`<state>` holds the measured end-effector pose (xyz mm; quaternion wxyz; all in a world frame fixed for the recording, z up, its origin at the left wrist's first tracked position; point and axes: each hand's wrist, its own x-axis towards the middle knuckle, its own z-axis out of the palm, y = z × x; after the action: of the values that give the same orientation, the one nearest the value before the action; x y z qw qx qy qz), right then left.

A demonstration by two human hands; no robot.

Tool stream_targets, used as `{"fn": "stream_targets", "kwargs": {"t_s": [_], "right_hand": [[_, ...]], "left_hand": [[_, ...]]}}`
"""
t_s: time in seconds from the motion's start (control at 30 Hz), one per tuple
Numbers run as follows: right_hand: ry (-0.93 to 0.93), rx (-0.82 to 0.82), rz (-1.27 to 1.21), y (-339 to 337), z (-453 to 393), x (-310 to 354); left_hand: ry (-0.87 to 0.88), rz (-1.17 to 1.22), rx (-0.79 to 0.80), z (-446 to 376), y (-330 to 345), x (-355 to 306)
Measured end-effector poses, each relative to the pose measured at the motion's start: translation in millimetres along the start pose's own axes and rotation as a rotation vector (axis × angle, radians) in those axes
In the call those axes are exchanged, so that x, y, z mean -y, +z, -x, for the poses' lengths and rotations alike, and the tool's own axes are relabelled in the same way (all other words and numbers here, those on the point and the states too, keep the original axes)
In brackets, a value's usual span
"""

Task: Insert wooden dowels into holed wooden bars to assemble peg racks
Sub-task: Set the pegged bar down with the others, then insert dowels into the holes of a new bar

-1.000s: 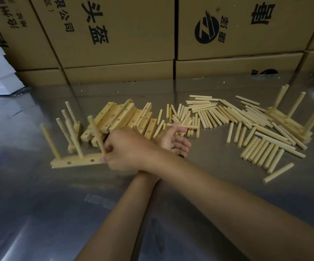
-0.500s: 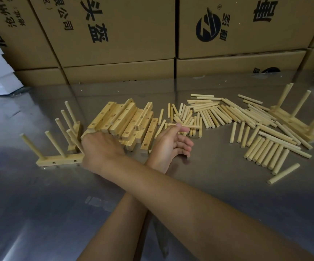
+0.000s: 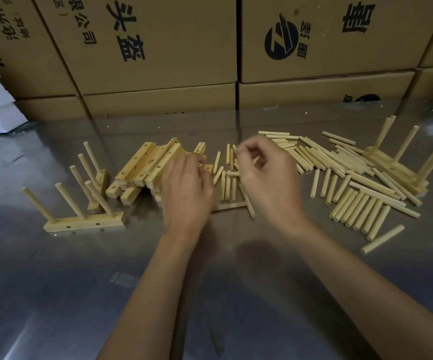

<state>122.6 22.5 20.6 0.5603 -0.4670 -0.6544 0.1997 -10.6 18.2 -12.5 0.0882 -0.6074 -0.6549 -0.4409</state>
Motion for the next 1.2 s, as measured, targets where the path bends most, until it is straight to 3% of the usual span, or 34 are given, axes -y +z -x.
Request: {"fn": "stream_targets", "kwargs": {"t_s": [0.1, 0.27, 0.47, 0.63, 0.73, 0.87, 1.0, 1.1, 1.2], "right_hand": [[0.096, 0.093, 0.091, -20, 11, -32], [0.149, 0.108, 0.202, -29, 27, -61], [-0.032, 0.177, 0.376, -31, 24, -71], [-0.168, 0.457, 0.484, -27, 27, -75], [-0.173, 0.431, 0.503, -24, 28, -76], [-0.147, 0.435, 0.514, -27, 26, -78], [-0.110, 0.465, 0.468, -36, 24, -81], [-0.075, 0.497, 0.437, -40, 21, -82], [-0.017, 0.572, 0.407, -47, 14, -83]], "left_hand": [[-0.027, -0.275, 0.048, -4, 0, 14], [-0.071, -0.506, 0.247, 2, 10, 10], [-0.117, -0.553, 0.304, -1, 10, 6], [-0.200, -0.565, 0.384, 0, 5, 0], [-0.249, -0.561, 0.431, 2, 2, -1], [-0.303, -0.436, 0.434, 4, 1, -4], [-0.240, -0.233, 0.314, 3, -5, -4], [-0.197, 0.052, 0.261, 3, -6, -14], [-0.335, 0.428, 0.298, 5, 2, -23]]}}
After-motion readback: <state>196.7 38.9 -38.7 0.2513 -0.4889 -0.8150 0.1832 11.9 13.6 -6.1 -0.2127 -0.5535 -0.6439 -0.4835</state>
